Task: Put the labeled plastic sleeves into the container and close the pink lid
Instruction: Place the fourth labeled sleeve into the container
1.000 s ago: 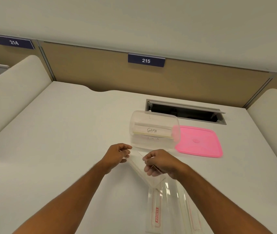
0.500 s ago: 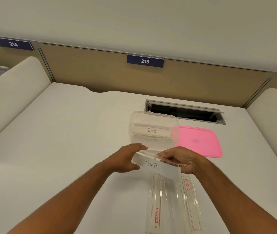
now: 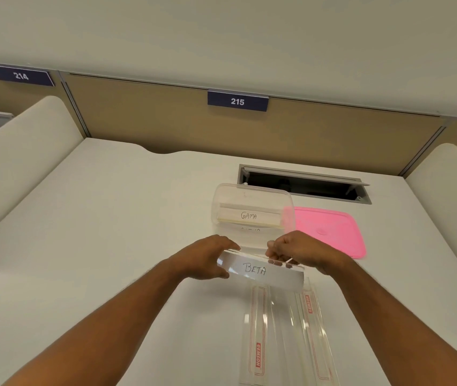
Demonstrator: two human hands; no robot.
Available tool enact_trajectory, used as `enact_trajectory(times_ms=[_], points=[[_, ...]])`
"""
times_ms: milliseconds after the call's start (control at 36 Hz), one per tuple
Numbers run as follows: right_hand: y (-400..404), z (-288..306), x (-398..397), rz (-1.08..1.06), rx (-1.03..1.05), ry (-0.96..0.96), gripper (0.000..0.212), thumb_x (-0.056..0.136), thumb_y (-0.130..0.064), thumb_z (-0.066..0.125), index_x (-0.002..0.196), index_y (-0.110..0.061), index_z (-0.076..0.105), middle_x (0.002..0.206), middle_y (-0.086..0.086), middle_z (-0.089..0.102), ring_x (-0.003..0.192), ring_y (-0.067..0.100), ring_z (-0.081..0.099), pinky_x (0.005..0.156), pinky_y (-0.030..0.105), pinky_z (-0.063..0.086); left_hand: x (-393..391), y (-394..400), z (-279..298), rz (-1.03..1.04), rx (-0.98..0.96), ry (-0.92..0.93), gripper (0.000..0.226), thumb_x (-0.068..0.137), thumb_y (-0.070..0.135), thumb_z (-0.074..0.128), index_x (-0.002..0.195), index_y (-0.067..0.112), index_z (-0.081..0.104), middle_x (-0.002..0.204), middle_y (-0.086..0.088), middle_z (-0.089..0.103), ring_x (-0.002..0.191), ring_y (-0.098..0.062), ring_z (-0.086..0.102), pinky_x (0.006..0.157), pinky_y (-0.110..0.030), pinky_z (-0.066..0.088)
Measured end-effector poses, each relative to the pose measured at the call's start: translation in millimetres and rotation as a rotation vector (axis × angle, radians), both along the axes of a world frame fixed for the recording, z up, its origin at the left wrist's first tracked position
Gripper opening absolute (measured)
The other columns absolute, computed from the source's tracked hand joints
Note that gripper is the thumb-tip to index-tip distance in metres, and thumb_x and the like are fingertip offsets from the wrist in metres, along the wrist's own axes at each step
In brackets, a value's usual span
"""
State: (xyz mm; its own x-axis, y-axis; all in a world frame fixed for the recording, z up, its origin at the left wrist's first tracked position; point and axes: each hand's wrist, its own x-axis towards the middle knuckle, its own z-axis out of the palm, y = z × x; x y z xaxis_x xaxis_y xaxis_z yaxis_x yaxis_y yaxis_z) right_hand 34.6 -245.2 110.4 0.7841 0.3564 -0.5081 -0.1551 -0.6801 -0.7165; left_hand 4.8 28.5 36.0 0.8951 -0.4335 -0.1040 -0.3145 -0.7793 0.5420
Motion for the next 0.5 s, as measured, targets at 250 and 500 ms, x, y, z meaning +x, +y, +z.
enact_trajectory(times_ms=[250,500], points=[[3,30,12,0.302,-0.400,-0.240,0.062,0.073,-0.067,0.073,0.122,-0.029,0.064,0.112,-0.016,0.065,0.095,0.009,0.060,0.074,0.025,0.048,11,1,15,0.038,0.036,-0.076,0.068,0.072,0.050,0.076,0.133,0.031,0.052,0.130,0.012,0.058,0.114,-0.008,0.052,0.092,-0.022,0.043],[4,31,19,0.326,-0.540,-0.435,0.053,0.073,-0.040,0.084,0.120,-0.032,0.062,0.113,-0.008,0.067,0.095,0.015,0.061,0.085,0.036,0.056,28,2,34,0.054,0.034,-0.139,0.065,0.073,0.047,0.078,0.131,0.028,0.055,0.125,0.010,0.061,0.111,-0.010,0.053,0.089,-0.024,0.044]])
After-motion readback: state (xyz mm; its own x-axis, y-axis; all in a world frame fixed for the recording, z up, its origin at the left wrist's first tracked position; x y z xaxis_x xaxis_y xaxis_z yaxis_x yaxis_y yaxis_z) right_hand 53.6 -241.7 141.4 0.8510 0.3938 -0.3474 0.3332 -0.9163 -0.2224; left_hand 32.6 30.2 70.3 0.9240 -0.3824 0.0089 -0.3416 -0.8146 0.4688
